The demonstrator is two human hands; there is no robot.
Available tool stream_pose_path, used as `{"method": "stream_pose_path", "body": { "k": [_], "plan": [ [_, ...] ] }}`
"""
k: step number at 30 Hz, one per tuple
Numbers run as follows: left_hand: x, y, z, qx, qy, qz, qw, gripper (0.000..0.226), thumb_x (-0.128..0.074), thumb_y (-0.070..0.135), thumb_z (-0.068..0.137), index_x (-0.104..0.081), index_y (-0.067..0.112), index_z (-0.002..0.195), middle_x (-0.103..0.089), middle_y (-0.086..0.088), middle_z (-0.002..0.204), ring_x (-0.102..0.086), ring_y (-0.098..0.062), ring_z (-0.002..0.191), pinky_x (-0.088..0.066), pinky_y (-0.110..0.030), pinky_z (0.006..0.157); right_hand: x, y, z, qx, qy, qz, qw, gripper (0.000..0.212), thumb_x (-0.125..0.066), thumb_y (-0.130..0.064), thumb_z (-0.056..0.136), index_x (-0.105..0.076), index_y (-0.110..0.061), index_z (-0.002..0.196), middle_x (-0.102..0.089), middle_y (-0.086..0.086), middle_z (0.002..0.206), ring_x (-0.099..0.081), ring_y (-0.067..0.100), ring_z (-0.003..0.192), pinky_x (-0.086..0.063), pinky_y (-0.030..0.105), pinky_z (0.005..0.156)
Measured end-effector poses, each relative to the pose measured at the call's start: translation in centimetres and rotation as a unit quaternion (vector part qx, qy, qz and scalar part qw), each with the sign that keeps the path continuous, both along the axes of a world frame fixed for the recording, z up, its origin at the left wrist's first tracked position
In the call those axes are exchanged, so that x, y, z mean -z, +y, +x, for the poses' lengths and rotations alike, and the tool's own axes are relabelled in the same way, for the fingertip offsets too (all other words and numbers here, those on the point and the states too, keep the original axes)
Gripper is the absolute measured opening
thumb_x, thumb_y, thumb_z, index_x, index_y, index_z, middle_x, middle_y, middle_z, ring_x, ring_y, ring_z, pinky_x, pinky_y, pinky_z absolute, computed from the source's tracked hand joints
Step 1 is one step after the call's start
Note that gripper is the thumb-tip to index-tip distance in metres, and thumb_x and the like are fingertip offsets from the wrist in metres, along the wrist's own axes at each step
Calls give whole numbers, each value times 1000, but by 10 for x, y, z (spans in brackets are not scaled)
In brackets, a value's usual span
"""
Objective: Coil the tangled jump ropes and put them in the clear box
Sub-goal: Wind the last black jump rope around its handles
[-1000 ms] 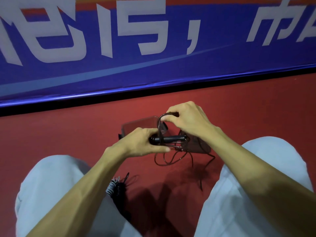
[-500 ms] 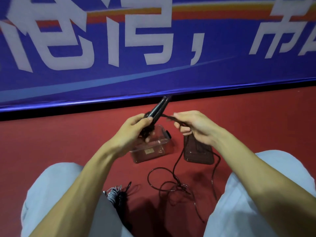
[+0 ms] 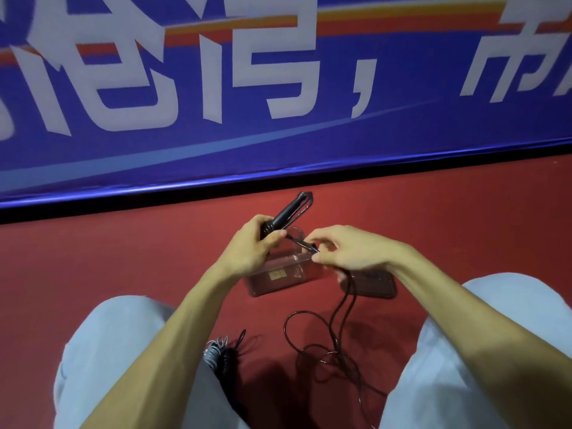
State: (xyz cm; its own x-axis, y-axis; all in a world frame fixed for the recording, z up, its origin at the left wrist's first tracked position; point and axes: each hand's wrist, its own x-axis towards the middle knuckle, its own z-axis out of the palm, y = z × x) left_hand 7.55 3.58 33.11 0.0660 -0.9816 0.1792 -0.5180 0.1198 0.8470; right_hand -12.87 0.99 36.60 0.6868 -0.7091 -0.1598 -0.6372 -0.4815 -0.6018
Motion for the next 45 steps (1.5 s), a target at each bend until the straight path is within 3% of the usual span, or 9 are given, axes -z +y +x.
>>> {"method": "stream_pose_path", "body": {
  "k": [4,9,12,17,27,32,38,42,45],
  "plan": [
    [8,-8,8,24,-169,33,985,34,-67,34,90,-57,19,119,-62,3,93,-59,-18,84,-47,-34,74,6,3,0,-52,52,-194,978,17,-49,-6,89,-57,-21,88,-59,-1,82,-55,18,75,-49,43,76],
    [15,-5,2,97,-323,78,938,33,-68,34,87,-56,19,113,-65,-1,103,-61,-26,94,-49,-42,79,8,14,0,-95,105,-331,933,50,-44,3,84,-58,-24,124,-59,-1,111,-58,24,103,-46,36,75],
    [16,3,-6,144,-310,51,939,35,-62,33,84,-49,12,108,-59,0,104,-58,-26,94,-45,-40,76,5,16,3,-90,71,-350,930,48,-46,1,87,-60,-26,123,-60,-4,113,-57,20,105,-37,30,69],
    [15,12,-10,163,-260,12,952,47,-68,43,74,-44,12,100,-61,-1,92,-57,-26,80,-49,-44,70,10,5,2,-16,-28,-332,943,17,-63,-17,89,-71,-24,102,-61,-6,96,-62,19,88,-52,39,71],
    [10,14,-13,132,-390,-24,911,32,-55,29,88,-47,11,113,-54,-5,106,-53,-29,94,-40,-38,73,10,-6,6,197,-134,-151,959,19,-84,-35,69,-78,-20,79,-67,-13,72,-58,-1,74,-43,16,64],
    [11,18,-16,126,-360,-48,923,39,-63,58,83,-42,25,88,-52,11,87,-50,-13,75,-34,-30,61,8,-12,3,229,-130,-112,958,30,-90,-36,59,-69,-18,71,-59,-8,62,-51,6,57,-35,8,45],
    [6,20,-23,127,-351,-64,925,25,-59,38,88,-41,24,78,-50,10,74,-48,-16,68,-32,-28,55,1,-18,-6,194,-130,-62,970,28,-89,-36,59,-70,-18,69,-60,-7,62,-51,6,59,-39,16,56],
    [-3,20,-16,204,-174,49,962,9,-60,26,81,-54,20,81,-51,7,67,-47,-16,61,-44,-41,63,-5,-20,-14,154,-192,99,964,13,-82,-17,72,-72,-11,78,-63,-9,60,-55,-1,53,-44,17,56],
    [-13,24,-14,232,-15,114,966,33,-56,33,69,-63,17,98,-56,-7,78,-47,-21,70,-38,-42,64,-8,-17,-15,130,-271,228,926,6,-69,-11,83,-68,-6,79,-63,-4,59,-57,2,49,-45,15,47]
  ]
}}
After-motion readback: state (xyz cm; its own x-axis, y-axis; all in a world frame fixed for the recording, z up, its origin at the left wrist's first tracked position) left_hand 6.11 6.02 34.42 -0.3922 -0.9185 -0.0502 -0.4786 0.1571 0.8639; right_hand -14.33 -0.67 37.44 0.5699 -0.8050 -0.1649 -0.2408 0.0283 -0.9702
